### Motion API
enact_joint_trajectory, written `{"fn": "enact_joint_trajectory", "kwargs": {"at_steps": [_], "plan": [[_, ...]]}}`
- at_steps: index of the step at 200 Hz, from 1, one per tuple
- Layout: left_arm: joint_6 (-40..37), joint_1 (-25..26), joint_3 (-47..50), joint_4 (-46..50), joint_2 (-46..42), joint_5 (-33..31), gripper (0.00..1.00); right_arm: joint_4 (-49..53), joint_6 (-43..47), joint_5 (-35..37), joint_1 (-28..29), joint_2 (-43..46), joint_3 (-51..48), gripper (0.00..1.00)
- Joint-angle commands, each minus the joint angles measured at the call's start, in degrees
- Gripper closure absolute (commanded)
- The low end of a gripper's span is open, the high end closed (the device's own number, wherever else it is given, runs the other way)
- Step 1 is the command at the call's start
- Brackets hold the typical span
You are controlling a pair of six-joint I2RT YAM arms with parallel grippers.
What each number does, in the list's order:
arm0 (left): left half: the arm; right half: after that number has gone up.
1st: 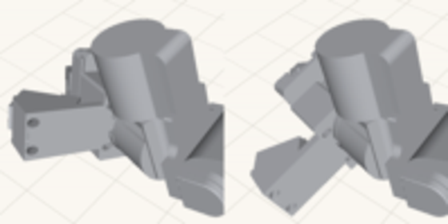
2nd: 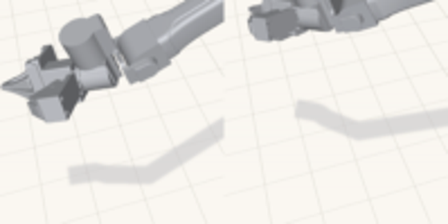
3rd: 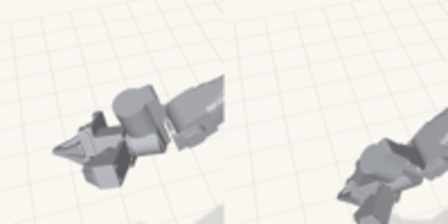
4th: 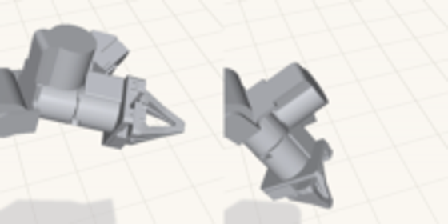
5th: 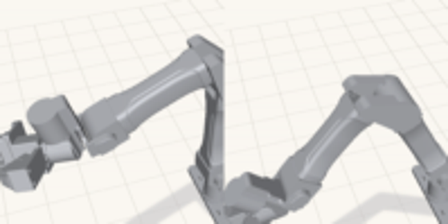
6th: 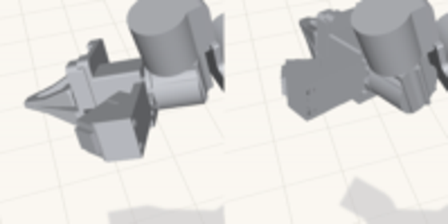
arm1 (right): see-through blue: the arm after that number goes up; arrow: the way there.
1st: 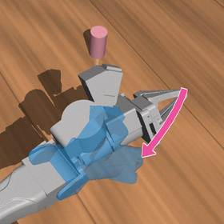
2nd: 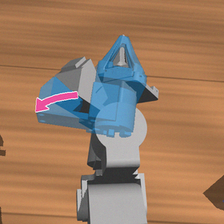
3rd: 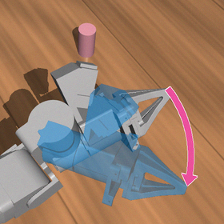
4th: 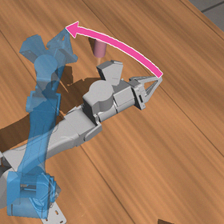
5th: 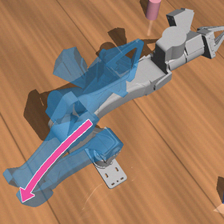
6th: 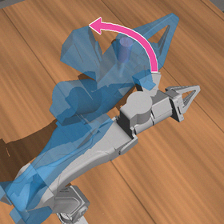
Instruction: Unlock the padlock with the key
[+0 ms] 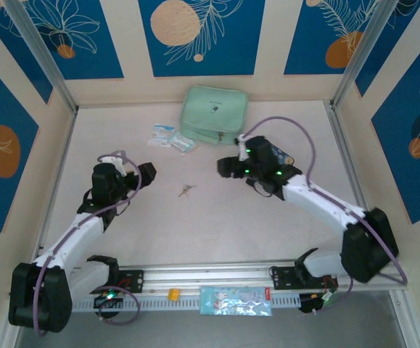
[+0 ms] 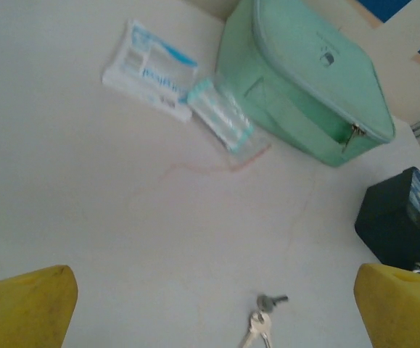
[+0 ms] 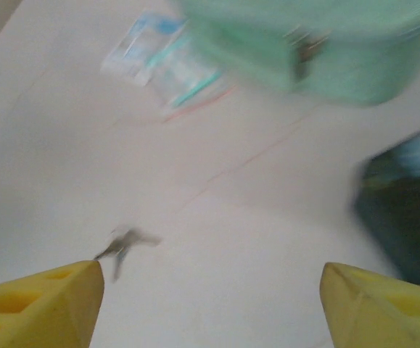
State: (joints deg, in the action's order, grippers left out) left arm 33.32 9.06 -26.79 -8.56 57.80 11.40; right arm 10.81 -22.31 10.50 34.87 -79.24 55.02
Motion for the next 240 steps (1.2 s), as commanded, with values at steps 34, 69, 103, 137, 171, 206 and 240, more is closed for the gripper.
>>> {"fn": "enact_joint_trajectory", "kwargs": {"at_steps": [34,69,103,137,171,206,240], "plan": [[12.53,0.3,9.73,-1.52,-4.85,-0.59,0.0,9.98,-3.23,-7.32,9.13,-20.23,13.62,0.32],[12.75,0.17,11.01,1.5,-8.12,-4.68,0.01,15.13,-11.11,-1.7,13.08,-30.37,23.31,0.38],[11.68,0.12,10.98,2.57,-9.93,-6.78,0.01,21.32,-15.36,6.14,16.03,-38.68,32.67,0.36],[11.5,0.17,10.97,2.5,-10.08,-7.27,0.01,24.17,-17.81,8.85,17.37,-43.02,37.28,0.36],[11.5,0.17,10.88,2.75,-10.58,-6.74,0.01,24.38,-19.69,11.44,18.54,-44.71,37.51,0.38],[11.24,0.16,11.23,3.01,-11.39,-7.66,0.01,23.64,-19.68,12.75,18.5,-47.3,38.86,0.46],[11.0,0.17,11.14,3.26,-11.99,-7.53,0.01,23.52,-19.38,16.15,18.64,-50.62,41.2,0.57]]}}
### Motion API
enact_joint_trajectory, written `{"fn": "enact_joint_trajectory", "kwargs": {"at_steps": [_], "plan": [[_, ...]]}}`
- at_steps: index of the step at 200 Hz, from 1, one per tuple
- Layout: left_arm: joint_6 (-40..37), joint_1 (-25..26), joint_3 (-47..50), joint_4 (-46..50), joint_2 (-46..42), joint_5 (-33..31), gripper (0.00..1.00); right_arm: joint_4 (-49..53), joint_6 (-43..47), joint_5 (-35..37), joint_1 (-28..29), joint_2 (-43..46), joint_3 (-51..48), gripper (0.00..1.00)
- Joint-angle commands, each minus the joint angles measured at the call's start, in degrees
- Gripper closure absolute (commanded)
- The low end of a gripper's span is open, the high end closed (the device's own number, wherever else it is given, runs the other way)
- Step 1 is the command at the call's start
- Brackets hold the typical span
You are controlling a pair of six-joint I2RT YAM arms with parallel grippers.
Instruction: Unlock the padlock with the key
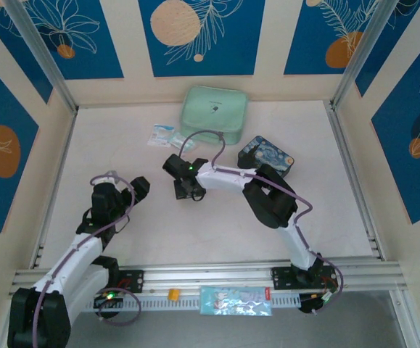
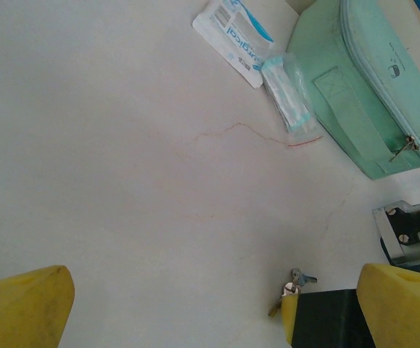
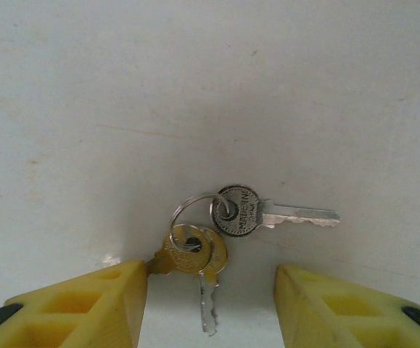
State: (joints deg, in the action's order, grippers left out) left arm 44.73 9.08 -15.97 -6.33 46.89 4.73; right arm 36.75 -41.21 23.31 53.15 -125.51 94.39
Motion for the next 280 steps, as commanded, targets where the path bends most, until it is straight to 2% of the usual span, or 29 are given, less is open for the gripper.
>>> {"fn": "enact_joint_trajectory", "kwargs": {"at_steps": [1,50,80,109,137,165,187,219,243,256,280], "plan": [[-0.38,0.1,0.32,1.08,-1.09,-0.87,0.01,-2.45,-0.46,3.46,0.37,-4.41,1.89,0.57],[0.09,0.08,0.52,1.88,-2.24,-0.87,0.01,-2.9,1.9,5.52,-0.09,-5.95,2.46,0.82],[0.72,0.14,0.32,1.71,-2.25,-0.1,0.01,-6.03,5.26,5.12,-0.98,-2.19,-2.26,0.89],[3.4,0.22,-0.27,-0.59,-1.6,3.9,0.0,-13.39,14.54,-2.03,-2.87,3.96,-10.3,1.0],[6.46,0.39,-1.87,-2.32,0.73,8.72,0.01,-17.9,20.49,-13.39,-6.56,11.04,-17.7,1.0],[11.15,1.07,-1.62,-8.41,3.85,12.88,0.03,-19.1,24.16,-25.72,-11.15,17.43,-22.21,1.0],[12.05,1.93,-1.79,-10.09,5.39,13.31,0.03,-16.93,24.73,-31.27,-13.36,20.35,-24.19,1.0],[11.49,3.28,-2.29,-11.63,6.35,13.17,0.04,-14.81,23.18,-35.14,-14.03,23.38,-26.38,1.0],[9.52,4.82,-4.03,-11.06,8.04,13.88,0.04,-14.02,22.04,-33.67,-13.71,23.98,-26.13,1.0],[8.67,5.44,-4.76,-10.15,8.81,13.73,0.04,-12.35,22.04,-28.83,-13.01,22.46,-24.42,1.0],[8.86,5.78,-4.72,-10.21,9.92,12.82,0.04,-5.02,19.93,-17.27,-11.6,16.25,-16.5,0.85]]}}
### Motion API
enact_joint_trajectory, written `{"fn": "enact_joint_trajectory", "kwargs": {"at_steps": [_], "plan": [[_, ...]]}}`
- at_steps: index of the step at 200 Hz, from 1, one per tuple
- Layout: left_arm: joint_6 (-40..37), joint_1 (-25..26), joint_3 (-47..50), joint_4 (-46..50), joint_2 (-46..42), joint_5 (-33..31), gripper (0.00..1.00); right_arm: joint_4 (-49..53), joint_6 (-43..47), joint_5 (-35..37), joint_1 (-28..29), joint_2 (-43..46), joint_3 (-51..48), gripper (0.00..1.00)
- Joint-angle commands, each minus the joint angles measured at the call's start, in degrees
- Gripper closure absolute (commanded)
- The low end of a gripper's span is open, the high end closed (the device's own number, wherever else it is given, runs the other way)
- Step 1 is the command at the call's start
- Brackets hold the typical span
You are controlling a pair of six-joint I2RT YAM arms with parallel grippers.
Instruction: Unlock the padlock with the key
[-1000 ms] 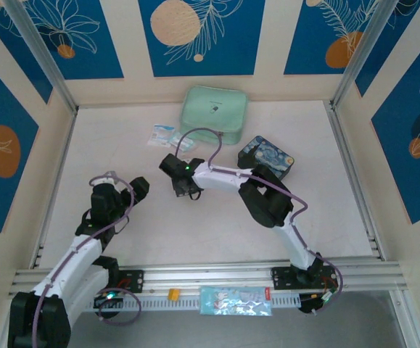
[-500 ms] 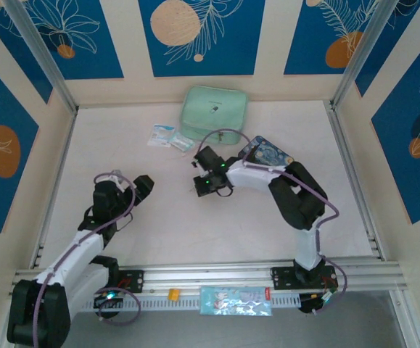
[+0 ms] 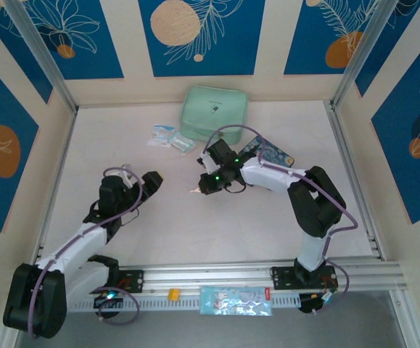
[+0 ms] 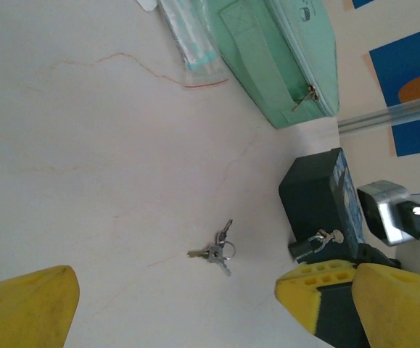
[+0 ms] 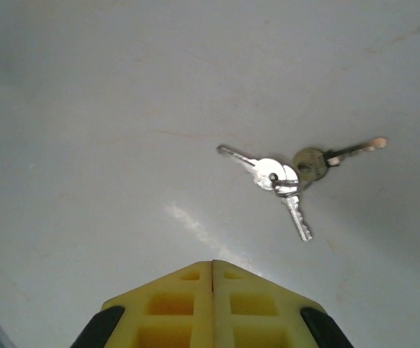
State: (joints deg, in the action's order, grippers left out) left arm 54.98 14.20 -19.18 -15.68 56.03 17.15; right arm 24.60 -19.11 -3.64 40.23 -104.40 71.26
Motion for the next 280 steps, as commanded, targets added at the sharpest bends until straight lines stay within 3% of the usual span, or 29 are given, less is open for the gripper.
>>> {"fn": "enact_joint_trajectory", "kwargs": {"at_steps": [1,33,58,111,152,183,240,280], "plan": [[-1.42,0.66,-1.49,-0.85,0.81,0.33,0.04,7.44,-2.34,10.13,1.33,-5.21,7.01,0.84],[-0.95,0.78,-0.8,-0.35,0.54,-1.13,0.04,10.41,-7.07,13.79,2.1,-10.31,12.88,0.58],[-0.4,0.85,0.01,-0.25,-0.24,-1.72,0.04,11.16,-12.78,16.86,3.41,-12.23,14.24,0.55],[-0.85,0.86,-0.16,0.83,-1.16,-2.47,0.04,11.89,-17.54,19.72,6.44,-16.21,15.82,0.72],[-0.41,0.84,1.11,0.83,-2.18,-2.89,0.04,11.16,-19.47,21.87,5.77,-17.57,14.96,0.79],[-0.1,0.84,1.34,0.85,-2.54,-2.75,0.03,7.34,-13.65,18.39,4.11,-17.56,13.89,1.0],[2.9,3.55,-1.03,0.98,-0.7,-4.58,0.04,-4.42,5.16,5.28,1.09,-9.02,4.16,1.0],[10.25,7.57,0.93,-9.07,4.94,-8.98,0.04,-4.74,7.79,0.36,-1.42,-6.37,1.35,1.0]]}}
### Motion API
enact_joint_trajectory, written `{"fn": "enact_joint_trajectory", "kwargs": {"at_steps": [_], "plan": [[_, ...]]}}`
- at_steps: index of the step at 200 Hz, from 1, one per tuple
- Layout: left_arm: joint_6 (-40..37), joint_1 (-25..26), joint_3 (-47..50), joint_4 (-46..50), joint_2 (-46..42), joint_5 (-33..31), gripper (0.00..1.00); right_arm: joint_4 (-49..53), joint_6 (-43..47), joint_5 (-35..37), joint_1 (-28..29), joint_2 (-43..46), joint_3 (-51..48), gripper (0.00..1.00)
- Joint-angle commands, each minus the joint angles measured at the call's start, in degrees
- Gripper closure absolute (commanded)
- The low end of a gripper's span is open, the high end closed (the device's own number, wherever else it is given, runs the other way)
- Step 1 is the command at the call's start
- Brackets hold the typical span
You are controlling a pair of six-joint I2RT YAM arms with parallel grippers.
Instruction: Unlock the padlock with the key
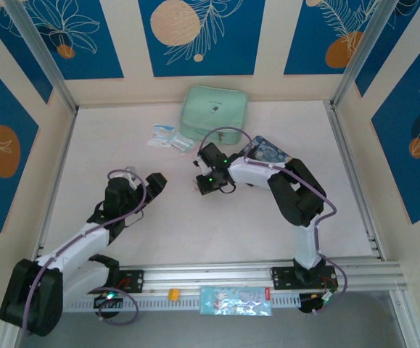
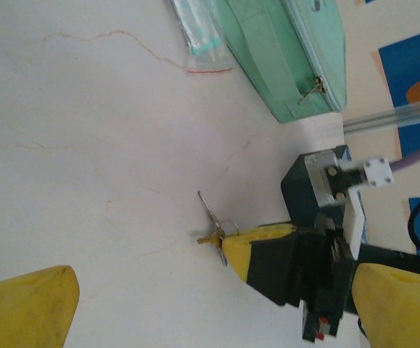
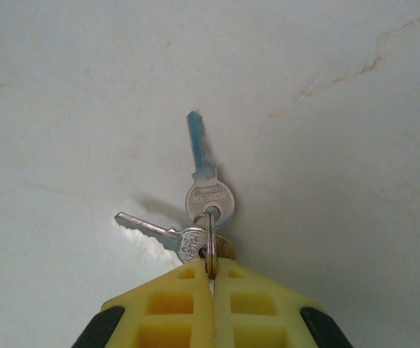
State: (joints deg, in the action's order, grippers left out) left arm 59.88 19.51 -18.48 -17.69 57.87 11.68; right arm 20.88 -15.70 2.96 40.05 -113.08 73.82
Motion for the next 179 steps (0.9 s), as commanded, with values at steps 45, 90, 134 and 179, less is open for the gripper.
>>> {"fn": "enact_joint_trajectory", "kwargs": {"at_steps": [45,90,134,179], "plan": [[9.3,9.17,-2.42,-13.73,12.62,-6.77,0.05,-3.05,1.15,-7.59,-1.45,4.15,-3.16,1.0],[14.96,13.2,-2.53,-21.06,20.36,-12.48,0.1,-5.43,-2.87,-9.59,-1.47,5.39,-4.96,1.0],[17.99,16.83,-5.1,-22.37,24.52,-18.63,0.09,-8.08,-7.0,-12.25,-1.56,7.26,-6.7,1.0],[22.83,17.13,-5.16,-30.82,30.15,-18.3,0.1,-9.79,-9.03,-14.71,-1.64,10.04,-8.39,1.0]]}}
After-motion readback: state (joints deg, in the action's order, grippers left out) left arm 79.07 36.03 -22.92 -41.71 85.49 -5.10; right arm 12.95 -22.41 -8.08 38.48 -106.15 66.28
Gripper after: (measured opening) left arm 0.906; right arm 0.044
